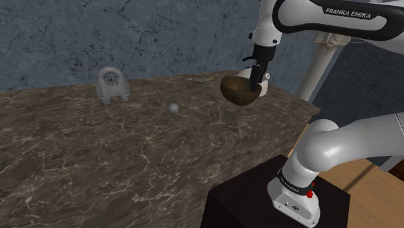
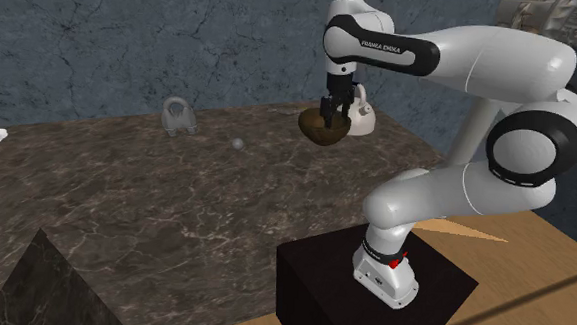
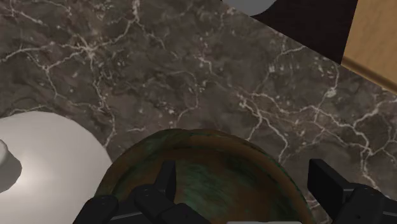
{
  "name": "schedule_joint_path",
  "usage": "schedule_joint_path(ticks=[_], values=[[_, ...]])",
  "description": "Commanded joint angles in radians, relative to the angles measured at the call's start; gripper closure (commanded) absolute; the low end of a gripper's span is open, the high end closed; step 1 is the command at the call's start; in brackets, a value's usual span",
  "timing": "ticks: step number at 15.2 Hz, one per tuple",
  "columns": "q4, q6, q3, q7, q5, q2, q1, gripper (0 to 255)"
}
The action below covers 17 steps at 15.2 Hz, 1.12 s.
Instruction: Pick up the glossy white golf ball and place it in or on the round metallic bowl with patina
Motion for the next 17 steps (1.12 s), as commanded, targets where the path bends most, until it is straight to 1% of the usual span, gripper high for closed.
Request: schedule_joint_path(ticks=[1,5,9,13,17], values=[[0.000,0.000,0.000,0.000,0.000,0.000,0.000,0],[0.033,0.064,0.081,0.086,0.038,0.089,0.021,0],[0.086,0.123,0.160,0.171,0.059,0.193,0.035,0],[0.159,0.174,0.236,0.259,0.060,0.310,0.043,0],[0.252,0.212,0.311,0.351,0.039,0.440,0.048,0]])
